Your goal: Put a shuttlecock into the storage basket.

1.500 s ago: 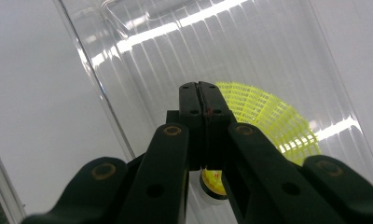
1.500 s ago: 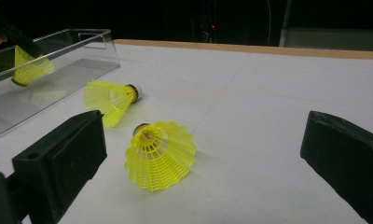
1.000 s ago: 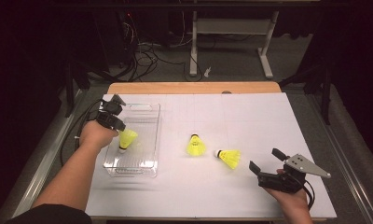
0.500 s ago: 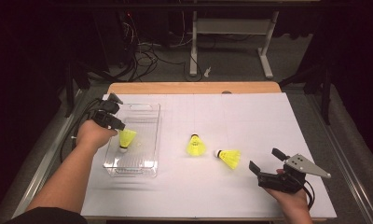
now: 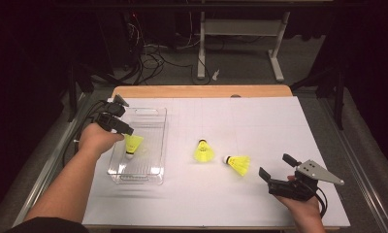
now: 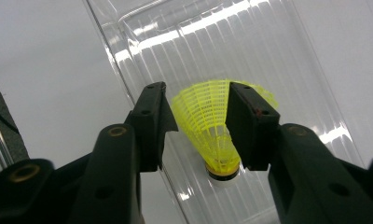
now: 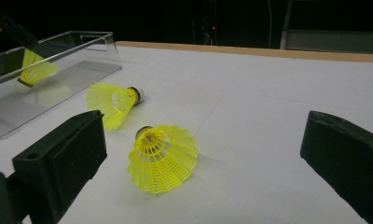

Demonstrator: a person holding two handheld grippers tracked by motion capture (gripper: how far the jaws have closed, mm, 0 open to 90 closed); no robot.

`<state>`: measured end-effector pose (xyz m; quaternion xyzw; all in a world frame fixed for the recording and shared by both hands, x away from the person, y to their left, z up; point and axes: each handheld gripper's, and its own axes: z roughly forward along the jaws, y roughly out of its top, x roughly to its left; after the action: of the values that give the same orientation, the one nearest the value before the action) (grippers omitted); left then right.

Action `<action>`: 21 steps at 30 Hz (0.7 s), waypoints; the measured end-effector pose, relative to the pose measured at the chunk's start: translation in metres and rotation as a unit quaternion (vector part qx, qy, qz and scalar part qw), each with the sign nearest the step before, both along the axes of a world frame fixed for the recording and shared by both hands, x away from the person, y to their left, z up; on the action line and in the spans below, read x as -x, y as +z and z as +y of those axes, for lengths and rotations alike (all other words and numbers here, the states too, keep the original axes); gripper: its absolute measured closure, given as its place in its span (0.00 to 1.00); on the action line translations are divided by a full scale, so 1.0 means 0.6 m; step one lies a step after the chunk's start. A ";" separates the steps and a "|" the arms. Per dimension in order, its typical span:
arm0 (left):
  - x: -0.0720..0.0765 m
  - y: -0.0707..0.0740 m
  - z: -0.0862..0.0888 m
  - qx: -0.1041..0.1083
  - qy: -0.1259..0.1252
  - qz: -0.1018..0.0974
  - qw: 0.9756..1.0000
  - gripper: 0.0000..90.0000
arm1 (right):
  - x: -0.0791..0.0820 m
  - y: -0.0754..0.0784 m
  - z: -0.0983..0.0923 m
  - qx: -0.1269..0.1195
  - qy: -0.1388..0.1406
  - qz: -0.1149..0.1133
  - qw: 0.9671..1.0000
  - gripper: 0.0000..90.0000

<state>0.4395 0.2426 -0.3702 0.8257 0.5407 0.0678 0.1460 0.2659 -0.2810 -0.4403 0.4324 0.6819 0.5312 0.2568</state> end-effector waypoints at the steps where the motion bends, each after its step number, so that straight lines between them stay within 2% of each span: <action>1: 0.000 0.003 0.002 0.005 0.002 0.002 1.000 0.63 | 0.000 0.000 0.000 0.000 0.000 0.000 1.000 0.01; 3: 0.001 0.007 0.005 0.001 0.004 0.001 1.000 0.63 | 0.000 0.000 0.000 -0.001 -0.001 0.000 1.000 0.01; 11: 0.007 0.015 0.011 0.011 0.004 0.003 1.000 0.59 | 0.001 0.002 0.000 -0.001 0.000 0.000 1.000 0.01; 17: 0.016 0.023 0.008 0.010 0.004 -0.005 1.000 0.45 | 0.000 0.001 0.000 0.000 0.000 0.000 1.000 0.01; 21: 0.020 0.026 0.008 0.019 0.002 0.010 1.000 0.39 | 0.000 0.002 0.001 0.000 0.000 0.000 1.000 0.01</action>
<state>0.4274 0.2473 -0.3546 0.8224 0.5448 0.0497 0.1562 0.2657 -0.2806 -0.4392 0.4324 0.6819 0.5312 0.2567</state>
